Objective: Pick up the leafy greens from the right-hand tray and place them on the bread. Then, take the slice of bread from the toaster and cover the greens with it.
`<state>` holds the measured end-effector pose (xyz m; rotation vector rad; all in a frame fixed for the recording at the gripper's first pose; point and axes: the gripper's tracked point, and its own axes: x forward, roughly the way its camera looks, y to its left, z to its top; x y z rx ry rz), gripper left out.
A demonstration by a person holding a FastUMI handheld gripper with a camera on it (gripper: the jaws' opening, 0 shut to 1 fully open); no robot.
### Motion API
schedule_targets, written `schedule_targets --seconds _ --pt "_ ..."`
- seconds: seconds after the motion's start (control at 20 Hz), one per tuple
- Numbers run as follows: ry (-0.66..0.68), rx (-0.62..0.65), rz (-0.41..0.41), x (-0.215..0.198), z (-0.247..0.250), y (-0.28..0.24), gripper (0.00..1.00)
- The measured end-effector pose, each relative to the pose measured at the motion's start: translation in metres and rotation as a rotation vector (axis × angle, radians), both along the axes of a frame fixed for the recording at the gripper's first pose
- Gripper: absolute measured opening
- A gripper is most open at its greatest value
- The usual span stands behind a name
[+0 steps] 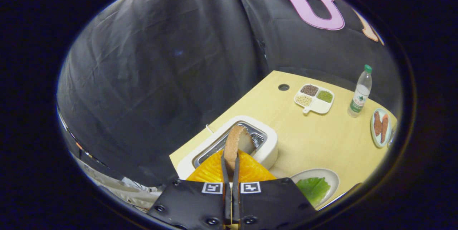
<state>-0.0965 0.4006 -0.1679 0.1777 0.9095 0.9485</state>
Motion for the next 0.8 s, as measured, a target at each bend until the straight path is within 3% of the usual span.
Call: schedule_targets --seconds 0.8 --pt "0.005 0.104 -0.119 0.014 0.021 -0.077 0.04"
